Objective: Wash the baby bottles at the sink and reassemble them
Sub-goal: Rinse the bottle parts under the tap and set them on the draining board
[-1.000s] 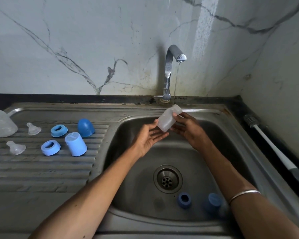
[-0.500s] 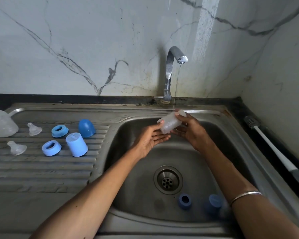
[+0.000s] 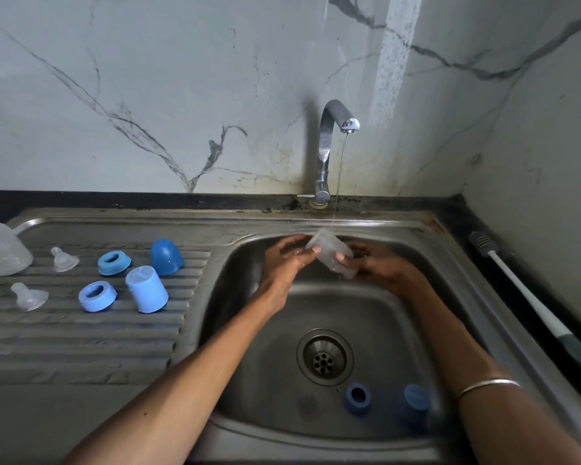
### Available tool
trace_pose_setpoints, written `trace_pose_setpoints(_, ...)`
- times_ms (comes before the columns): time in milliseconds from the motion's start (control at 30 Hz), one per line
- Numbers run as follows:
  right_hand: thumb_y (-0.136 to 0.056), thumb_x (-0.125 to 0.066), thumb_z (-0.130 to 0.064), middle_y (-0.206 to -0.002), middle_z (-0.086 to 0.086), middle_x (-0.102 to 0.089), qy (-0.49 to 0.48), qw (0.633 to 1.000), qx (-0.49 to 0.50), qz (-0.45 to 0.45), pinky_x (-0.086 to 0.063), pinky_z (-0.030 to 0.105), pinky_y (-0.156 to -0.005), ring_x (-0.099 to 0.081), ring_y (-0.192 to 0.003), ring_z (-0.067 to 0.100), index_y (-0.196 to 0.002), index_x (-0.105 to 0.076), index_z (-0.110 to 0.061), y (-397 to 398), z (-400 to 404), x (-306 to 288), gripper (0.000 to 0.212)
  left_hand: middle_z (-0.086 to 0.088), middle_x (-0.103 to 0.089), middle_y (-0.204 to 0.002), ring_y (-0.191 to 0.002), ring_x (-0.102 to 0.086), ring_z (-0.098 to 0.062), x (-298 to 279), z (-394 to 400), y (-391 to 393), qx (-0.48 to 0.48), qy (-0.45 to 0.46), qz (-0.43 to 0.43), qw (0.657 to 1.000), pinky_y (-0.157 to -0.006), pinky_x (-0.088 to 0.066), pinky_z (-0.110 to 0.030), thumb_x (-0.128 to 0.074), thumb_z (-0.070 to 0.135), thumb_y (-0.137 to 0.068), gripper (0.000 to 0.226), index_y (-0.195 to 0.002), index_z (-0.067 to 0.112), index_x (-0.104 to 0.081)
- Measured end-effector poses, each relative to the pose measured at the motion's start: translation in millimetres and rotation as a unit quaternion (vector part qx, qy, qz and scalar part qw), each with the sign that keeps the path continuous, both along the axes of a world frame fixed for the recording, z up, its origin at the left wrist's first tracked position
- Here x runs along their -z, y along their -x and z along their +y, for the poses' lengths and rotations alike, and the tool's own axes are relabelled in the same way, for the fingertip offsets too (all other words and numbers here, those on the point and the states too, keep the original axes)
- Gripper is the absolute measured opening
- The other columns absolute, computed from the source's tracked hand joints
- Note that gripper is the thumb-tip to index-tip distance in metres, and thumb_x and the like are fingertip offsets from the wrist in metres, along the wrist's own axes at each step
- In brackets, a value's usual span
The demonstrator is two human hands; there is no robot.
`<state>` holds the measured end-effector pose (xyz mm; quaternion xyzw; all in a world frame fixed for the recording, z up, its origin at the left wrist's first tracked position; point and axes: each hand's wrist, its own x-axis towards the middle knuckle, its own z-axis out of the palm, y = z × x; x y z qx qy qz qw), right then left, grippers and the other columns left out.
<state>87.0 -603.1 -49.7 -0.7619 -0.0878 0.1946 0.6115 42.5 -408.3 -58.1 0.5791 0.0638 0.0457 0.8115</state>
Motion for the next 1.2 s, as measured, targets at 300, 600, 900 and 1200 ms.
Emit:
trace_pose_setpoints(300, -0.073, -0.084, -0.021, -0.125, 0.0, -0.064, 0.135, 0.986, -0.008, -0.099, -0.05, 0.031, -0.094, -0.061, -0.11, 0.013, -0.132, -0.056, -0.022, 3.2, 8.0, 4.1, 0.066, -0.015, -0.074, -0.11, -0.108, -0.07, -0.026, -0.4, -2.3, 2.5, 0.034, -0.017, 0.001, 0.999, -0.097, -0.055, -0.033, -0.072, -0.01, -0.081, 0.032, -0.11, 0.005, -0.071)
trace_pose_setpoints(600, -0.069, -0.087, -0.03, -0.115, 0.005, -0.068, 0.024, 0.993, 0.066, -0.09, -0.059, 0.035, -0.084, -0.068, -0.1, 0.017, -0.121, -0.06, -0.019, 7.6, 18.7, 2.8, 0.06, 0.0, -0.071, -0.112, -0.107, -0.067, -0.018, 3.9, -4.1, 9.2, 0.106, -0.16, 0.054, 0.98, -0.092, -0.054, -0.032, -0.061, 0.017, -0.099, 0.029, -0.125, 0.028, -0.062)
trace_pose_setpoints(900, -0.077, -0.079, -0.041, -0.121, 0.0, -0.058, 0.064, 0.986, 0.097, -0.122, -0.055, 0.029, -0.077, -0.06, -0.107, 0.019, -0.132, -0.051, -0.023, 10.6, 29.2, -2.4, 0.064, -0.015, -0.073, -0.114, -0.101, -0.072, -0.026, 5.4, -3.3, 8.4, 0.131, -0.051, 0.096, 0.985, -0.086, -0.06, -0.03, -0.061, -0.001, -0.095, 0.034, -0.127, 0.01, -0.061)
trace_pose_setpoints(1200, -0.076, -0.08, -0.033, -0.121, 0.003, -0.064, -0.07, 0.99, 0.108, -0.05, -0.054, 0.04, -0.093, -0.064, -0.107, 0.022, -0.13, -0.052, -0.024, 5.9, 20.3, 0.3, 0.061, -0.023, -0.072, -0.11, -0.095, -0.073, -0.031, -0.9, 0.8, 5.2, 0.058, 0.108, 0.082, 0.989, -0.083, -0.061, -0.035, -0.069, -0.011, -0.083, 0.033, -0.112, 0.003, -0.065)
